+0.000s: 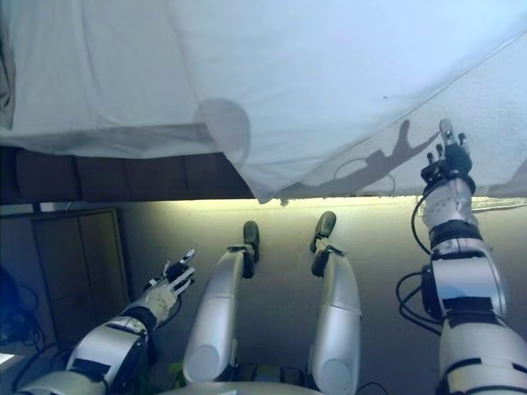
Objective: Make the bed neatly
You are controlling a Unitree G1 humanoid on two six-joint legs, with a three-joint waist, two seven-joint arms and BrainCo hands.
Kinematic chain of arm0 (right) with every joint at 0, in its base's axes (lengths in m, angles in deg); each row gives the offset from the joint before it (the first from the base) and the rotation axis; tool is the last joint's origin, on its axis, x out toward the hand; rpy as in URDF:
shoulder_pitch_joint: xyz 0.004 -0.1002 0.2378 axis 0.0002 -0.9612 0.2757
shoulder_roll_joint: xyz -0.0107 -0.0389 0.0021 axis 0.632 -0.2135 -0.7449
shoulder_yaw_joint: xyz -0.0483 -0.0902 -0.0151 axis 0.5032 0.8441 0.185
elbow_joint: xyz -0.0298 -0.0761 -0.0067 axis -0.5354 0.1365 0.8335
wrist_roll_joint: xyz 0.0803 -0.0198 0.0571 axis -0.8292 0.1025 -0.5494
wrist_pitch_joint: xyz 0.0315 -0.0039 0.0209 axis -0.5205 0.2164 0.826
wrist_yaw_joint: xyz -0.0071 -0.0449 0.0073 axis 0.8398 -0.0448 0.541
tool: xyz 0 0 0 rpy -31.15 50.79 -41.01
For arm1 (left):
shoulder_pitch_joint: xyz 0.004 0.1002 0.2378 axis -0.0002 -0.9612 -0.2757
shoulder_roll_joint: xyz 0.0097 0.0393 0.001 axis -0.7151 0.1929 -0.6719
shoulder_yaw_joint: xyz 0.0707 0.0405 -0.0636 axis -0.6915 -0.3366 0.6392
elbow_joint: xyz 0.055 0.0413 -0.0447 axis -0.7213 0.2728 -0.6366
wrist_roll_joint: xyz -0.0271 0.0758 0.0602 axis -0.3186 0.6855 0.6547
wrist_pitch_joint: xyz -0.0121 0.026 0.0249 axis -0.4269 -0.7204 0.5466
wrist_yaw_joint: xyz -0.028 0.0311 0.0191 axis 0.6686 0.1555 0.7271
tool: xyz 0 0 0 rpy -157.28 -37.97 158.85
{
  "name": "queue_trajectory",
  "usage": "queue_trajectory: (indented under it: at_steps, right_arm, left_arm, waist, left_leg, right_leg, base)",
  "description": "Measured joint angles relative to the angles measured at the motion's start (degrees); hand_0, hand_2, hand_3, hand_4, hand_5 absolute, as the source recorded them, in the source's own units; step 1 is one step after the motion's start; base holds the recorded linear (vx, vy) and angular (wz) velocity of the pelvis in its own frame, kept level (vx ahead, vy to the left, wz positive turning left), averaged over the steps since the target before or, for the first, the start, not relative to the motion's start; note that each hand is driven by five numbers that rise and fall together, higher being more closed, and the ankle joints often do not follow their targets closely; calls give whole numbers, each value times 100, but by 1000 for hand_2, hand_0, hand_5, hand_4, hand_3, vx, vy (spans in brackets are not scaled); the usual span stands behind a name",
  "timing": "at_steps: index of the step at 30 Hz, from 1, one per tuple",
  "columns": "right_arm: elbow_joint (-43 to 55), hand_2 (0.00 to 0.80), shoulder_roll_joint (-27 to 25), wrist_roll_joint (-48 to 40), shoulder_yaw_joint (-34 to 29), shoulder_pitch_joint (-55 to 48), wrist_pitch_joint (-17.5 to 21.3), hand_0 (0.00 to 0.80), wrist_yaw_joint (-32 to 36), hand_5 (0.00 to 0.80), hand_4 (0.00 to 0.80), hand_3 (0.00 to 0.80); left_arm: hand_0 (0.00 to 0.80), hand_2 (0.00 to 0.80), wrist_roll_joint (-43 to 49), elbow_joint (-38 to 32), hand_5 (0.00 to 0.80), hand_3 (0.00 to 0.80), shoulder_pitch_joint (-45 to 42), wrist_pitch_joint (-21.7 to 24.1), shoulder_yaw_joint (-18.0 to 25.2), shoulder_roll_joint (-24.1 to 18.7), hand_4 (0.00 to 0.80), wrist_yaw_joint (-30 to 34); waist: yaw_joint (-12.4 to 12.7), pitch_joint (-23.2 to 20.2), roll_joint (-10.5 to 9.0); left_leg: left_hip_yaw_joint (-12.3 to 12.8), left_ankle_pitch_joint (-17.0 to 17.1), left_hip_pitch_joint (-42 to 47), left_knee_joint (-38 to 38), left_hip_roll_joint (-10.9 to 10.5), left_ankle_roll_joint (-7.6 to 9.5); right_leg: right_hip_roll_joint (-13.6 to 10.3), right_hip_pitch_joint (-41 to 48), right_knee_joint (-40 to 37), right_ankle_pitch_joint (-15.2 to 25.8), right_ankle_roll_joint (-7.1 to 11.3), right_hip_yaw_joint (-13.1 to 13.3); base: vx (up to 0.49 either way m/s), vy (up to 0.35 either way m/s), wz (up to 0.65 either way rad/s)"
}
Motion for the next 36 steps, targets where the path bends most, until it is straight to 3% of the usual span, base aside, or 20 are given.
queue_trajectory:
  at_steps: [11,20,36]
  right_arm:
    - [10,0,-87,11,522,356,-600,0,471,0,0,0]
    - [28,0,-107,125,835,1049,-708,0,473,0,0,0]
    - [282,0,-338,100,1131,1334,-680,0,367,0,0,0]
  left_arm:
    - [0,0,-115,-74,0,0,202,-354,5,-321,0,-117]
    - [0,0,-347,-104,0,0,189,-354,7,-336,0,-243]
    - [0,0,-465,-463,0,0,-174,-124,11,-339,0,-305]
  waist:
    - [11,2,-4]
    - [54,6,-11]
    - [168,8,-13]
  left_leg:
    - [-126,-113,-728,694,-48,89]
    - [-180,-98,-1125,963,-93,111]
    - [-283,-90,-1421,1203,-135,123]
  right_leg:
    - [-41,-594,479,-51,7,152]
    - [-112,-960,764,-60,-6,172]
    - [-123,-1194,975,-76,-17,190]
  base:
    - [55,27,4]
    - [18,25,4]
    - [5,8,1]
